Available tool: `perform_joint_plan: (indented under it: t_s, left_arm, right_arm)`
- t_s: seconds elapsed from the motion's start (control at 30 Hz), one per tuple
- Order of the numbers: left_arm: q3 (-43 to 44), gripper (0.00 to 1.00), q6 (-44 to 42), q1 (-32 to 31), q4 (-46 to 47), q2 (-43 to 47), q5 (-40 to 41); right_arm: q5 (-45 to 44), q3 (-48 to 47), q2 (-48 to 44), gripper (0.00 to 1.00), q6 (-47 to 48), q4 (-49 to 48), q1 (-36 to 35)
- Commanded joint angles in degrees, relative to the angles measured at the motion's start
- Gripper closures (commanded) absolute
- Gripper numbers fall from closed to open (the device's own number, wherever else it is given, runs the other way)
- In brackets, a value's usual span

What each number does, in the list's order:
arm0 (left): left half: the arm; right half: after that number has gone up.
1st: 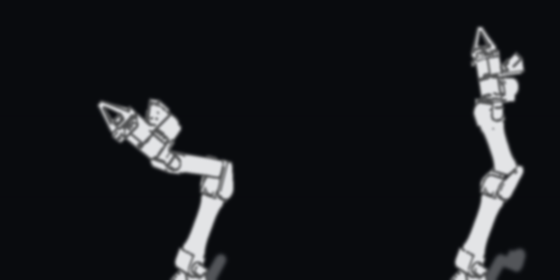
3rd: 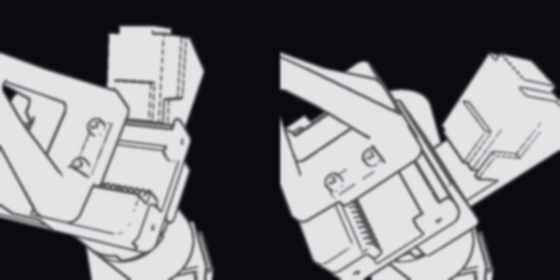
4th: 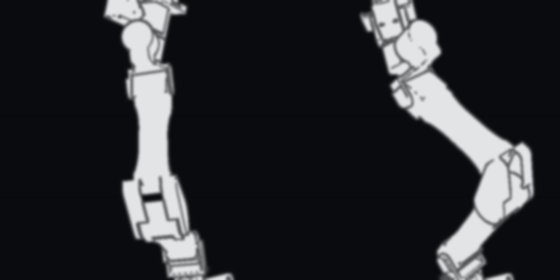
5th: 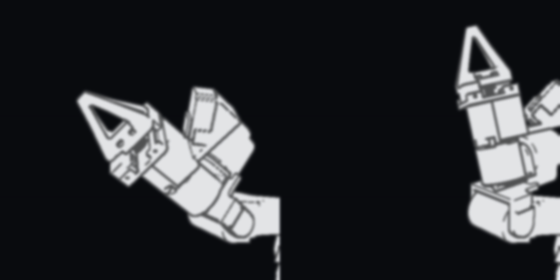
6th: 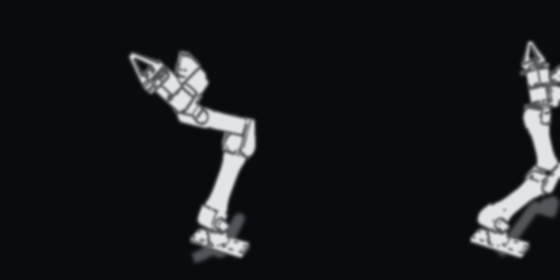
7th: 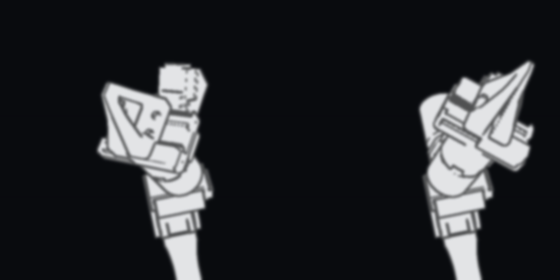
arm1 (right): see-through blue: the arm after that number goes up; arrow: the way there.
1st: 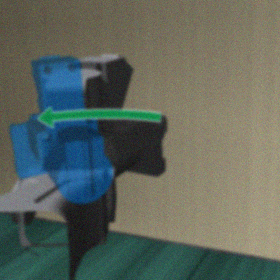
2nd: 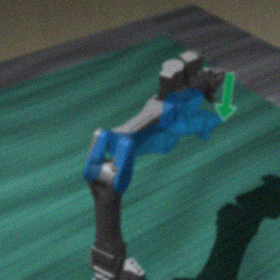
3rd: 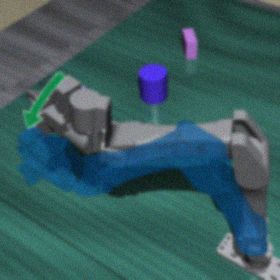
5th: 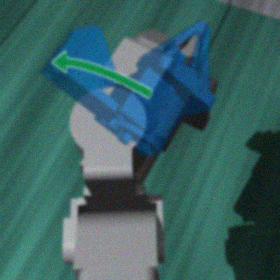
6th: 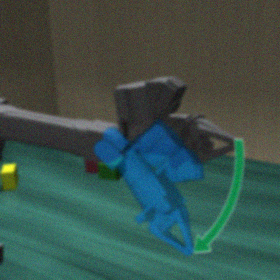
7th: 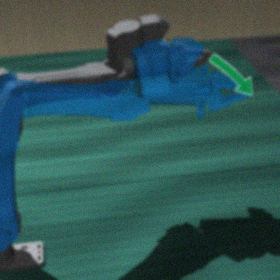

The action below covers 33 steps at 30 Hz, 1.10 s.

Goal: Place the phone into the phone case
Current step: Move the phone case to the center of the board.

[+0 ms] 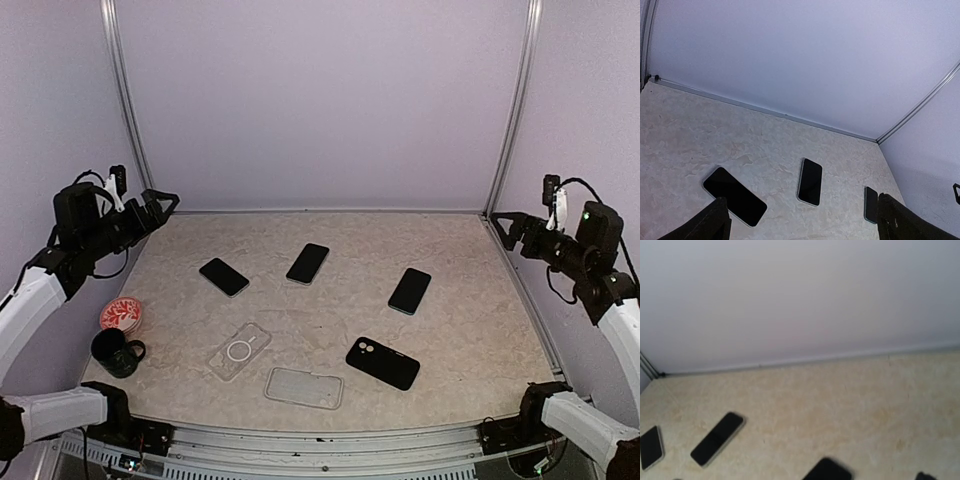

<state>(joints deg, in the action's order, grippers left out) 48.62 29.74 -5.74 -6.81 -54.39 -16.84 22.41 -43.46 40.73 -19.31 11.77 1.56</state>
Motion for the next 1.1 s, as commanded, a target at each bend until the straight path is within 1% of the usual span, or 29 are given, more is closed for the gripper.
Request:
perform_joint_plan:
  t_s: [0.0,0.07,0.17,0.27,0.4,0.47,0.57,0.73,0.9,1.03,1.07]
  left_arm:
    - [-3.96,0.01,1.17,-0.29,3.02,3.24,3.39]
    - [-6.13,0.01,2.89,0.41,5.34,4.61,2.26]
    - [-7.85,0.01,4.40,1.20,7.99,4.94,1.10]
    - [-7.36,0.01,4.14,1.47,7.47,3.36,0.50]
    - [-6.40,0.01,2.34,1.00,7.00,1.07,-0.77]
    - [-5.59,0.01,0.22,-0.26,6.98,-0.01,-0.40]
    - [-4.34,0.01,-2.33,-2.79,4.14,-0.66,1.65]
    - [-2.90,0.01,-5.18,-5.73,1.38,-2.34,1.86]
    - [-5.01,0.01,-4.41,-7.79,2.17,-1.35,1.56]
    - [-5.04,0.01,-5.96,-11.78,0.66,-0.96,4.25]
    - [-5.07,0.01,-6.08,-12.78,0.59,-1.26,4.44]
  right_arm:
    - [1.11,-1.35,0.00,0.01,-3.41,1.85,-0.42]
    - [4.98,-1.11,-0.93,0.01,-4.05,0.56,-0.40]
    - [8.03,0.44,-3.49,0.01,-5.01,-3.02,-0.42]
    - [7.45,-0.68,-2.26,0.01,-5.56,-2.56,-0.42]
    - [7.69,-2.95,1.80,0.01,-6.20,-0.74,-0.42]
    - [7.45,-3.97,3.64,0.01,-6.23,0.28,-0.42]
    - [5.75,-4.97,6.58,0.01,-5.33,2.13,-0.42]
    - [4.62,-7.12,12.47,0.01,-3.52,6.06,-0.55]
    - [1.89,-4.25,13.63,0.01,-3.65,4.48,-1.18]
    - [0.80,-4.09,16.93,0.01,-3.06,6.32,-1.43]
    - [0.54,-4.21,17.63,0.01,-2.85,6.66,-3.05]
